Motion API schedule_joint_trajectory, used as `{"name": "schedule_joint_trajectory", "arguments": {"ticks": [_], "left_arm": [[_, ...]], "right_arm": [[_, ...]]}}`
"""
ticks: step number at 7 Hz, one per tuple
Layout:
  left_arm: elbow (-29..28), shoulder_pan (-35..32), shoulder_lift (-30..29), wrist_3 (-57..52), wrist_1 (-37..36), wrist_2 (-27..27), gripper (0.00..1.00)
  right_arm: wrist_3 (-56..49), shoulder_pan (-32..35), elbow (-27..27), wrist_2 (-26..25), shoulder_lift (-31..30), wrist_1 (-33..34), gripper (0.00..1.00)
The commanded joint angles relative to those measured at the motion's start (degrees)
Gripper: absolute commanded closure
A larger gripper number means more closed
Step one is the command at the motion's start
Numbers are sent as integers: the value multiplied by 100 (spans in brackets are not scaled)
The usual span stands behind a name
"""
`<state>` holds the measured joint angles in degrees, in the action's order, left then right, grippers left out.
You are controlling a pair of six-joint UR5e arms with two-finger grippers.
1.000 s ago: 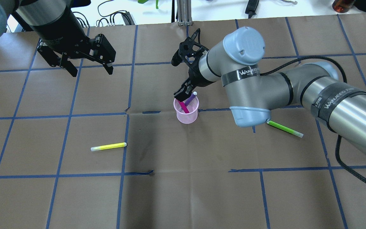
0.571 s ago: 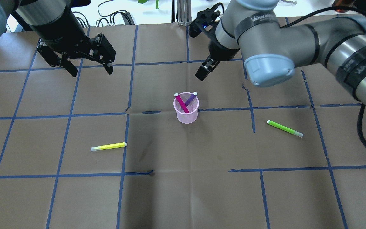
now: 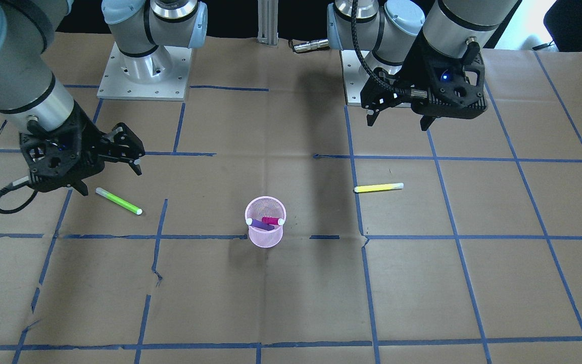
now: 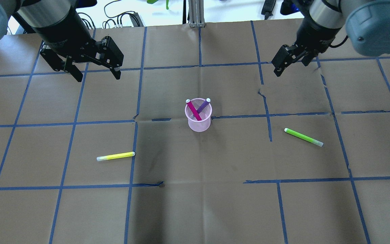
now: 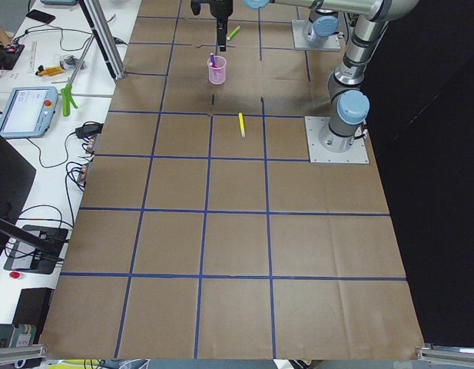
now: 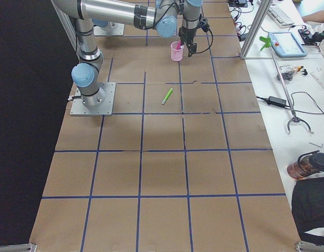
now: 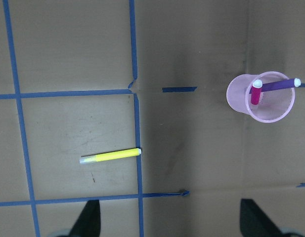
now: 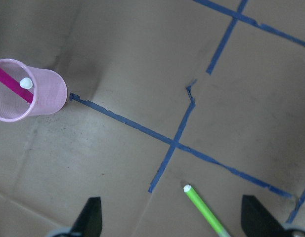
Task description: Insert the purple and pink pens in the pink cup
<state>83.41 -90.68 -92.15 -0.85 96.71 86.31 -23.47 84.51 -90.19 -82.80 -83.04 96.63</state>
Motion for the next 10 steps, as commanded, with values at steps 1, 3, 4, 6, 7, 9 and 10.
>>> {"name": "schedule_joint_trajectory", "arguments": {"ticks": [1,3,4,6,7,9,10], "left_arm": [[0,-3,-5,6,-3,0,2],[0,-3,-5,6,-3,0,2],[0,-3,4,-3,6,0,2],[0,-3,4,-3,-3,0,2],[0,-3,4,-3,-3,0,2],[0,-3,-5,-12,-3,0,2],[0,-3,-5,-12,-3,0,2]], "right_arm": [[1567,107,1,36,-204,-381,0],[2573,608,1,-113,-178,-514,0],[2584,645,19,-461,-213,-540,0],[2593,541,779,-892,-108,-1597,0],[2619,470,914,-1017,-125,-1847,0],[2934,461,959,-984,-160,-1814,0],[3084,469,977,-966,-195,-1797,2]]}}
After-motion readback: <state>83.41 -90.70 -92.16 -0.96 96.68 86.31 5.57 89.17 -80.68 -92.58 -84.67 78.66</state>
